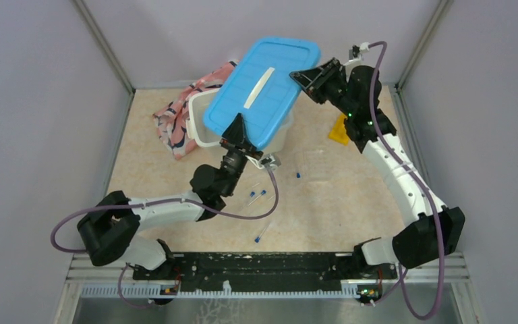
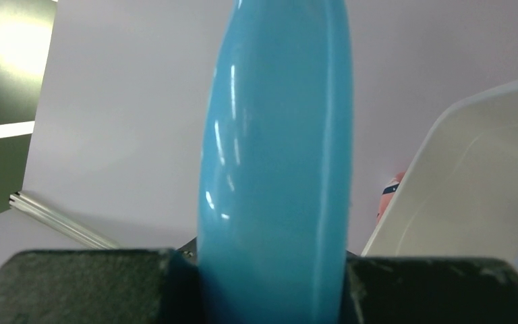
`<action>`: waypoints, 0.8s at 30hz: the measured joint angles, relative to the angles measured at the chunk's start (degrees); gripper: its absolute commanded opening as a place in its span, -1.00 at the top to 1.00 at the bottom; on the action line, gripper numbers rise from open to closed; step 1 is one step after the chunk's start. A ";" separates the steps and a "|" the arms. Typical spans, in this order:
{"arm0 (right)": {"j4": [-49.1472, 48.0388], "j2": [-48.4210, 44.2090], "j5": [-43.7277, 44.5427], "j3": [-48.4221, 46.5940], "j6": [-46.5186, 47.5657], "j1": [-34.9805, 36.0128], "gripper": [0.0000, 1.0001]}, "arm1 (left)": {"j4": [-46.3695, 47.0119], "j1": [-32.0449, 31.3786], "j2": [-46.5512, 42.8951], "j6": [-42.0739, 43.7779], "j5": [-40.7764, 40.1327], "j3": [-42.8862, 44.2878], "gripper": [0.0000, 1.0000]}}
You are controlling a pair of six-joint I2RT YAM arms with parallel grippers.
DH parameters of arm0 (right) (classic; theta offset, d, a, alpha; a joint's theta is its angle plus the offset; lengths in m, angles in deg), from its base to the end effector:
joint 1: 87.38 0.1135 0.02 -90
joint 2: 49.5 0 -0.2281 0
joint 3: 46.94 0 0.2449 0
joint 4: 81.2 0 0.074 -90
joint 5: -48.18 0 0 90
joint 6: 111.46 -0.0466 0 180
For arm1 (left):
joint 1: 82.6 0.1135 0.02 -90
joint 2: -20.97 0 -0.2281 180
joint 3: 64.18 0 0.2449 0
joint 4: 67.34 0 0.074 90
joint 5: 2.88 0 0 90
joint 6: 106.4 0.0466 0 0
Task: Organize the chemistry lab equipment
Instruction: Close the lid of the storage box.
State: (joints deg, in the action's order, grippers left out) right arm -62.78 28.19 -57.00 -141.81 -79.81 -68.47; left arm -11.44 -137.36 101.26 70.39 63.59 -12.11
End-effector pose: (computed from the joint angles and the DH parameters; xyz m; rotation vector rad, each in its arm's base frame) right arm 0.3028 0.1166 0.4061 0.3706 1.7011 1.2344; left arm 0.1887 -0.2348 0.2768 0.9108 0.7175 0.7196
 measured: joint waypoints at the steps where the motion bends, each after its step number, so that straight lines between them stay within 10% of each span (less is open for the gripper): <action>1: -1.42 -0.02 -0.59 1.29 -1.05 -0.35 0.81 | 1.33 -0.04 0.72 0.07 -0.50 0.00 0.33; 14: -26.29 -0.66 -0.22 15.61 -20.02 -2.56 0.89 | 15.41 -0.74 7.72 -6.36 -21.57 10.54 -0.31; 24: -42.49 1.77 1.97 18.03 -27.65 -2.69 0.94 | -18.10 -0.02 -2.16 -36.04 -29.68 17.81 -0.55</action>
State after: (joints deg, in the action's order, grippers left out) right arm -105.27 29.96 -55.03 -123.77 -107.46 -71.16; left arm -29.54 -137.38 99.10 34.35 33.90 5.70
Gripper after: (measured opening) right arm 0.230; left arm 0.749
